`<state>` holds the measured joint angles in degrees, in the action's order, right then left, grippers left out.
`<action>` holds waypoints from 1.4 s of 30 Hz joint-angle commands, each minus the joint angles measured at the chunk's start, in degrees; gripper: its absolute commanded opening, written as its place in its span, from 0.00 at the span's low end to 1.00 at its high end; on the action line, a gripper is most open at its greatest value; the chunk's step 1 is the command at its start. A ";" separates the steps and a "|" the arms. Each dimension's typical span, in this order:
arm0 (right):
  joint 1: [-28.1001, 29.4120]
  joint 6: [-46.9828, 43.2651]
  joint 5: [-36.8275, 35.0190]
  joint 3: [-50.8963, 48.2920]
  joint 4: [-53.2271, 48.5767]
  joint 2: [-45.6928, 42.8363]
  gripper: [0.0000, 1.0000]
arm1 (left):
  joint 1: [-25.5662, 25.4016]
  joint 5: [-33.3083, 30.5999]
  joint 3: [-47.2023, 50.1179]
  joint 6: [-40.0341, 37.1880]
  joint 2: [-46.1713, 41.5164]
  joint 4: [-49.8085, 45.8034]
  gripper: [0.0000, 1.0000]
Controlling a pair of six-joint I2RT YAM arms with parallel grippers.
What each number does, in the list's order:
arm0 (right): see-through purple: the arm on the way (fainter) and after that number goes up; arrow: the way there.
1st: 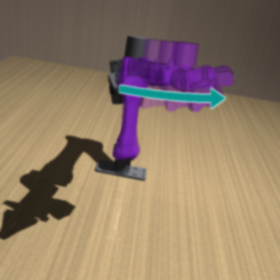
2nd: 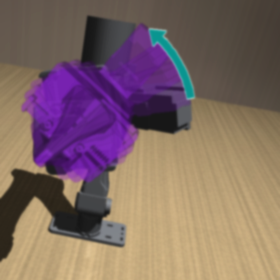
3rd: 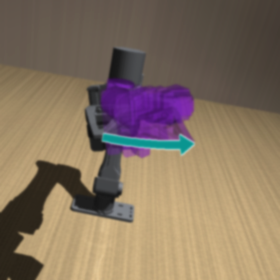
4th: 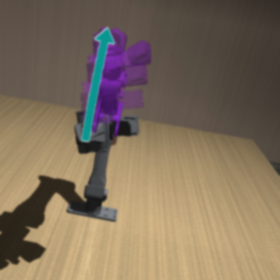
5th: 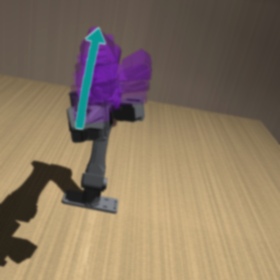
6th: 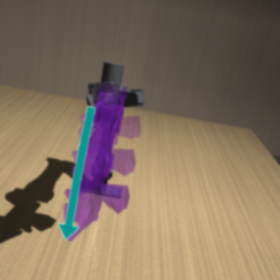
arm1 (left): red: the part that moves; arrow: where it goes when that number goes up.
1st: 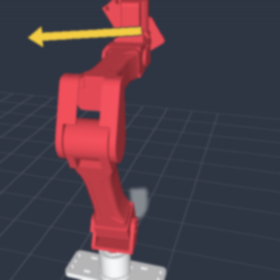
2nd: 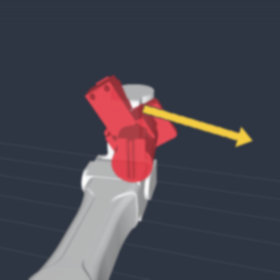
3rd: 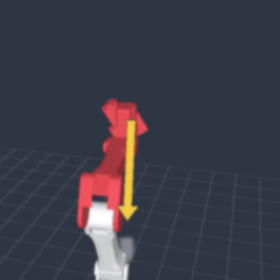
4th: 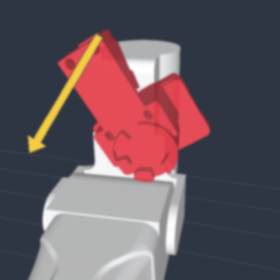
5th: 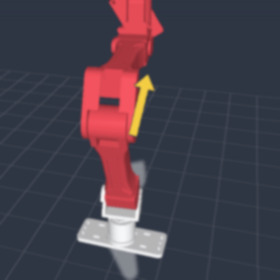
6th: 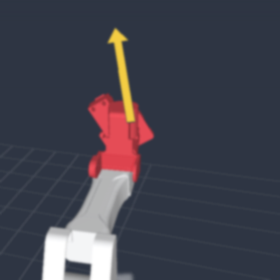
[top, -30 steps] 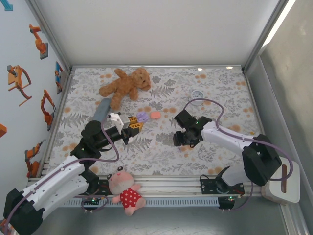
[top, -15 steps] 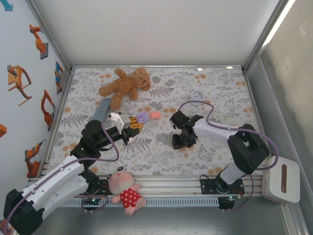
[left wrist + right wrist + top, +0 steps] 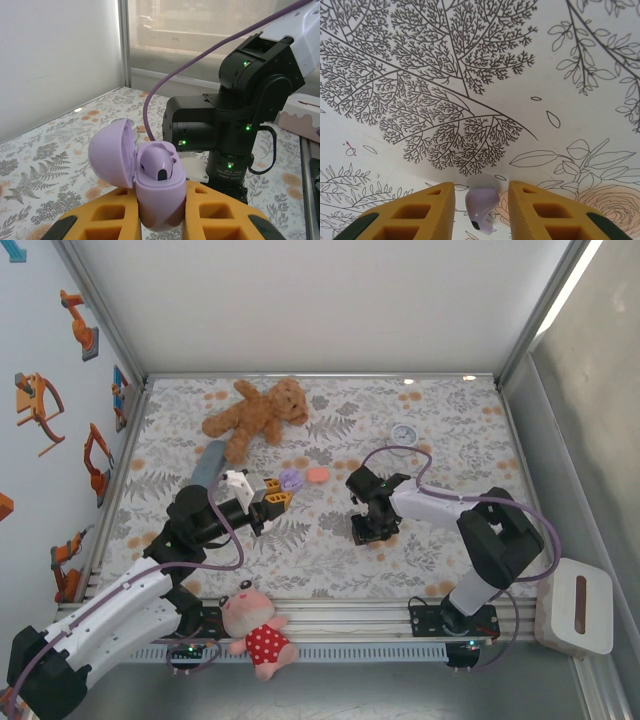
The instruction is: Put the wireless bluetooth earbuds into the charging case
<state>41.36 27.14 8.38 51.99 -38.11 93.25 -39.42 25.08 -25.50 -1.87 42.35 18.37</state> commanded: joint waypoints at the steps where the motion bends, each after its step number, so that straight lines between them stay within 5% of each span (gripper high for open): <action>1: -0.28 -0.19 0.60 1.01 -1.17 0.96 0.31 | -0.38 0.09 -1.57 -0.55 -0.31 0.43 0.00; 42: -0.28 1.56 -2.59 2.90 -2.39 -4.06 0.20 | -0.31 -1.07 -0.04 1.29 2.39 6.18 0.00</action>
<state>40.95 27.55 7.46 53.21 -39.38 91.59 -39.42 24.43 -26.00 -1.76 44.66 20.78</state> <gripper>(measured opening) 0.201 0.192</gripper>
